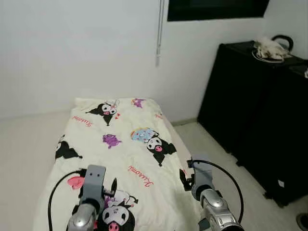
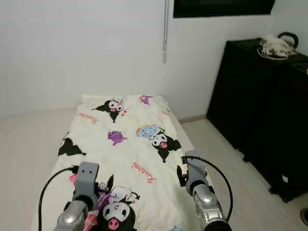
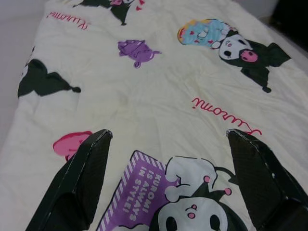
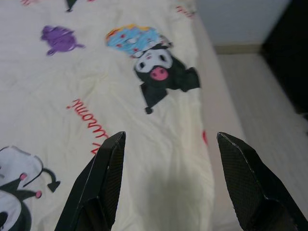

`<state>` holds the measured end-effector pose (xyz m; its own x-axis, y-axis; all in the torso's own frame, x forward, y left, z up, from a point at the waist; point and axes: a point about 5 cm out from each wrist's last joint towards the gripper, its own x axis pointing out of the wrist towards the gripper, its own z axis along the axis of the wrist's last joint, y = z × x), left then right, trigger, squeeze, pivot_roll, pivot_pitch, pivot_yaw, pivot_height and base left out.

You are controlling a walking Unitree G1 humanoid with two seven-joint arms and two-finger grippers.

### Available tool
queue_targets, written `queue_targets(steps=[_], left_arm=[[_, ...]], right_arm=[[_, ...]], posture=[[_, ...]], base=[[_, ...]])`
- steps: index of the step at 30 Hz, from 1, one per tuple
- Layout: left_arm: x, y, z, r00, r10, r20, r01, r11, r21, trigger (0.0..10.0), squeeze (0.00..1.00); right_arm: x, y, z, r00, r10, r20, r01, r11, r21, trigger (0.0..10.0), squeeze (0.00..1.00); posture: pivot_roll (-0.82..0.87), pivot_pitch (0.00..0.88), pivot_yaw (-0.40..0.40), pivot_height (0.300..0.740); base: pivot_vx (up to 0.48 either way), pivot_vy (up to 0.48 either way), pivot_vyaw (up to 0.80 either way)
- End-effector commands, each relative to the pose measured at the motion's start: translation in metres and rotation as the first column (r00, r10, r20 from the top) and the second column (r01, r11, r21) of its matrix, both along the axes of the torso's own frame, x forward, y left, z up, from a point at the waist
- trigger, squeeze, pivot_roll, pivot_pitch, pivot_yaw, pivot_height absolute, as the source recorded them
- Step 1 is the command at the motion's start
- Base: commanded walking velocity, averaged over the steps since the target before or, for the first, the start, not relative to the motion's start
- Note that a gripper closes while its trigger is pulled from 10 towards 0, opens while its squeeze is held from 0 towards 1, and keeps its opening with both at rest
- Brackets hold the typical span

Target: Clean up the room

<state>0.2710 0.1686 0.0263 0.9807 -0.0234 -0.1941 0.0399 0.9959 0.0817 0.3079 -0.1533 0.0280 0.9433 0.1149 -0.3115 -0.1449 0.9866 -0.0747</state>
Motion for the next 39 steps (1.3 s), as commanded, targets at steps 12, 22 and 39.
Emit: queue_targets(steps=[12,22,39], left_arm=[[-0.001,0.004,-0.003,0.997,0.068,-0.027,-0.069,0.997,-0.029,10.0,0.0],[-0.003,0.004,-0.003,0.999,0.045,-0.029,-0.045,0.999,0.002,10.0,0.0],[-0.003,0.008,-0.006,0.993,0.091,-0.073,-0.093,0.996,-0.017,10.0,0.0]], right_arm=[[-0.002,-0.003,-0.005,1.0,-0.014,-0.023,0.015,0.999,0.03,10.0,0.0],[-0.002,-0.001,-0.006,0.999,0.009,-0.033,-0.008,1.0,0.011,10.0,0.0],[-0.002,-0.002,-0.007,0.999,-0.002,-0.048,0.002,1.0,0.011,10.0,0.0]], posture=[[-0.01,0.051,-0.066,0.74],[0.0,0.048,-0.069,0.74],[0.0,0.054,-0.073,0.74]], base=[[0.0,-0.12,0.4],[0.0,-0.048,0.08],[0.0,-0.254,0.47]])
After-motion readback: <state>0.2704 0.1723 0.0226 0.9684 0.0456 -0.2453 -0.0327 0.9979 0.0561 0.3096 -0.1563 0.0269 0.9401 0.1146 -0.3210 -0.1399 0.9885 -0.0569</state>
